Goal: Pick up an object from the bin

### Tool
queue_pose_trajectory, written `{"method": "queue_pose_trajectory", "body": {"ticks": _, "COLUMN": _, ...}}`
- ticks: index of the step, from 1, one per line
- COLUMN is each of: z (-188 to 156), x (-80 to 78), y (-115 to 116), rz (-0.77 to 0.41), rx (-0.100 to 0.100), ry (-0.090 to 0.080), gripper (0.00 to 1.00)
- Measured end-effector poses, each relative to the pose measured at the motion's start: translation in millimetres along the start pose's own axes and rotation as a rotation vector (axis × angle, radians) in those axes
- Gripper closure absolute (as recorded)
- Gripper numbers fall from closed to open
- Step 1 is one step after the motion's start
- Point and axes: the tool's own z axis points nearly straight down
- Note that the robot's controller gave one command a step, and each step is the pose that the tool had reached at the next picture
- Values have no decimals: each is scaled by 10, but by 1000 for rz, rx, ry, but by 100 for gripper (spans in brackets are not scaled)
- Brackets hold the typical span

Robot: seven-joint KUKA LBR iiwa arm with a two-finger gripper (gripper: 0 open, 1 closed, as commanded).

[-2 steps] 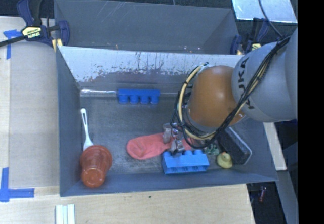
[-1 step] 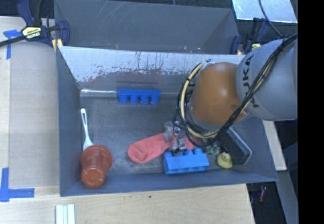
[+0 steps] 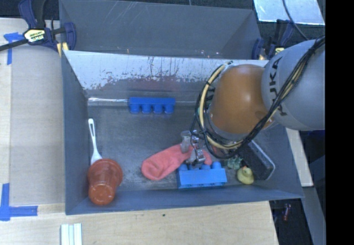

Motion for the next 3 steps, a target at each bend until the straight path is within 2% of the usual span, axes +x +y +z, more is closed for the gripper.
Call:
{"method": "queue_pose_trajectory", "body": {"ticks": 1, "z": -286, "x": 21, "y": 4, "rz": 0, "rx": -2, "ry": 11, "gripper": 100}}
{"method": "queue_pose_trajectory", "body": {"ticks": 2, "z": -764, "x": -14, "y": -4, "rz": 1, "rx": 0, "ry": 2, "gripper": 100}}
{"method": "queue_pose_trajectory", "body": {"ticks": 3, "z": -1028, "x": -21, "y": -5, "rz": 1, "rx": 0, "ry": 2, "gripper": 100}}
